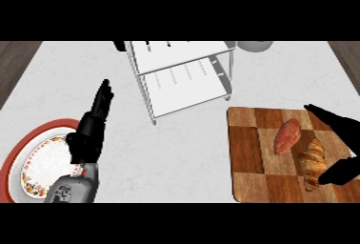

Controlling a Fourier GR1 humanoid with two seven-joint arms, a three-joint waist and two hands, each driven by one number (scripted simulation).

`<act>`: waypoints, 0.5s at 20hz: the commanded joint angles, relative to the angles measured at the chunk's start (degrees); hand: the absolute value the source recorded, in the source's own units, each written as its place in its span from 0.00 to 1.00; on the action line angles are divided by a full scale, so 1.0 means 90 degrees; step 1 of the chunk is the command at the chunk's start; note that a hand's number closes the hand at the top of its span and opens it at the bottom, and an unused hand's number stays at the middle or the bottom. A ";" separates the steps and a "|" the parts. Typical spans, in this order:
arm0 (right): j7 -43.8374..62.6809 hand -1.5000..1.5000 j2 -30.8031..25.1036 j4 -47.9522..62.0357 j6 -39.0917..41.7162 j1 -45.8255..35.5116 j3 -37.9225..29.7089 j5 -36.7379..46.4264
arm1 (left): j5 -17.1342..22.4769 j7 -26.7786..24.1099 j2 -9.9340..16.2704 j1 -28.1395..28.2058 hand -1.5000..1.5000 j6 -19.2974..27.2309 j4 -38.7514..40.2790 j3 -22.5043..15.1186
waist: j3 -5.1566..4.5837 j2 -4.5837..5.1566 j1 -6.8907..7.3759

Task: Pick the sweet potato from the cutting board and place it in the tiered basket

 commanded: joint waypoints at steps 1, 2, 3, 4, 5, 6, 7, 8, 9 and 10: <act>0.0180 0.00 0.0352 0.0219 -0.0073 -0.0119 0.0138 0.0151 | -0.0260 0.0517 -0.0142 0.0149 0.50 0.0109 -0.0587 -0.0266 | 0.0001 -0.0003 0.0010; -0.0021 0.00 0.0147 0.0616 0.0020 -0.0463 0.0064 0.0177 | -0.0207 -0.0043 -0.0248 -0.0157 0.50 0.0107 0.0143 -0.0140 | 0.0000 0.0004 0.0003; 0.0010 0.00 0.0325 0.0044 -0.0062 0.0115 0.0194 0.0253 | -0.0219 0.0441 -0.0098 0.0040 0.50 0.0053 -0.0540 -0.0112 | 0.0000 -0.0004 -0.0004; -0.0177 0.00 0.0195 0.0613 -0.0197 -0.0299 0.0076 0.0358 | -0.0128 0.0205 -0.0053 -0.0264 0.50 -0.0027 -0.0013 0.0136 | 0.0000 0.0002 -0.0001; 0.0284 0.00 0.0562 0.0264 -0.0148 -0.0212 0.0378 0.0438 | -0.0122 0.0193 -0.0057 0.0144 0.50 -0.0108 -0.0343 -0.0049 | 0.0000 -0.0001 0.0006; -0.0181 0.00 0.0096 0.0665 -0.0058 -0.0347 -0.0028 0.0270 | -0.0146 -0.0467 -0.0296 0.0133 0.50 0.0238 0.0487 -0.0142 | -0.0001 0.0006 -0.0006; -0.0018 0.00 0.0307 0.0789 -0.0183 -0.0584 0.0118 0.0415 | 0.0075 -0.0060 -0.0094 -0.0352 0.50 -0.0097 0.0447 0.0289 | 0.0000 0.0005 0.0000; -0.0380 0.00 0.0140 0.0941 -0.0230 -0.0408 0.0014 0.0438 | -0.0154 0.0052 -0.0270 -0.0180 0.50 0.0065 0.0144 -0.0002 | 0.0000 0.0002 -0.0001; -0.0323 0.00 0.0252 0.1095 -0.0330 -0.0506 0.0081 0.0511 | -0.0187 0.0339 -0.0139 -0.0232 0.50 -0.0023 -0.0100 0.0038 | 0.0001 0.0001 0.0005; -0.0641 0.00 0.0100 0.1686 -0.0572 -0.0776 0.0003 0.0568 | 0.0081 -0.0450 0.0021 0.0008 0.50 -0.0251 0.0325 0.0255 | 0.0001 0.0009 0.0021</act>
